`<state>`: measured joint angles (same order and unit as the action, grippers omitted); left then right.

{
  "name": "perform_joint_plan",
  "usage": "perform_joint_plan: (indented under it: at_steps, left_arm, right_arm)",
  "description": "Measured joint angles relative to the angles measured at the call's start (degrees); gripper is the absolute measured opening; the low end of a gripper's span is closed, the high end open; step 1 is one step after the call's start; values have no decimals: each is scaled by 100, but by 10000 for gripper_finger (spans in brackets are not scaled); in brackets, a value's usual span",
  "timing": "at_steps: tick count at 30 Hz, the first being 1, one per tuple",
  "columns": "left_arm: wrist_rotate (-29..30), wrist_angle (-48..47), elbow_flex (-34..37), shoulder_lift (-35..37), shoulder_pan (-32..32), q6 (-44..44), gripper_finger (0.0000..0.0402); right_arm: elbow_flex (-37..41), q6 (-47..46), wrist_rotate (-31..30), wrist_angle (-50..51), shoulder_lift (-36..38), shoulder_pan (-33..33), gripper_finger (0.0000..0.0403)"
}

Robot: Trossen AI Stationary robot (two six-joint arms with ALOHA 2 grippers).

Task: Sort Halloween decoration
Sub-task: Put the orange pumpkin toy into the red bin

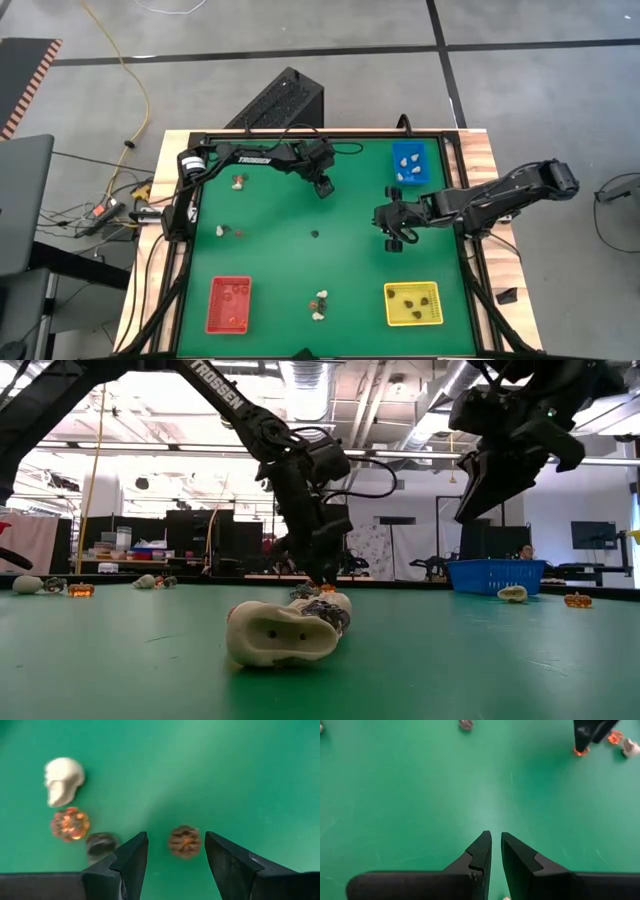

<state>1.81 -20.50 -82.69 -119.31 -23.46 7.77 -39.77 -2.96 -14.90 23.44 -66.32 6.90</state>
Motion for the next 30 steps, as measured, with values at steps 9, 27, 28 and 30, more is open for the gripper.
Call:
perform_joint_plan:
  at_steps: [9,27,28,30]
  left_arm:
    - [-97,-155,19,7,-20,-219,187]
    - [-282,-100,19,9,-102,-445,187]
    - [-300,-100,19,9,-95,-447,187]
    - [-302,-97,19,9,-94,-466,187]
  right_arm:
    - [4,-4,2,-130,0,-201,75]
    - [4,-20,143,-166,0,-201,75]
    - [4,-20,150,-166,0,-201,75]
    - [4,-20,153,-166,0,-201,76]
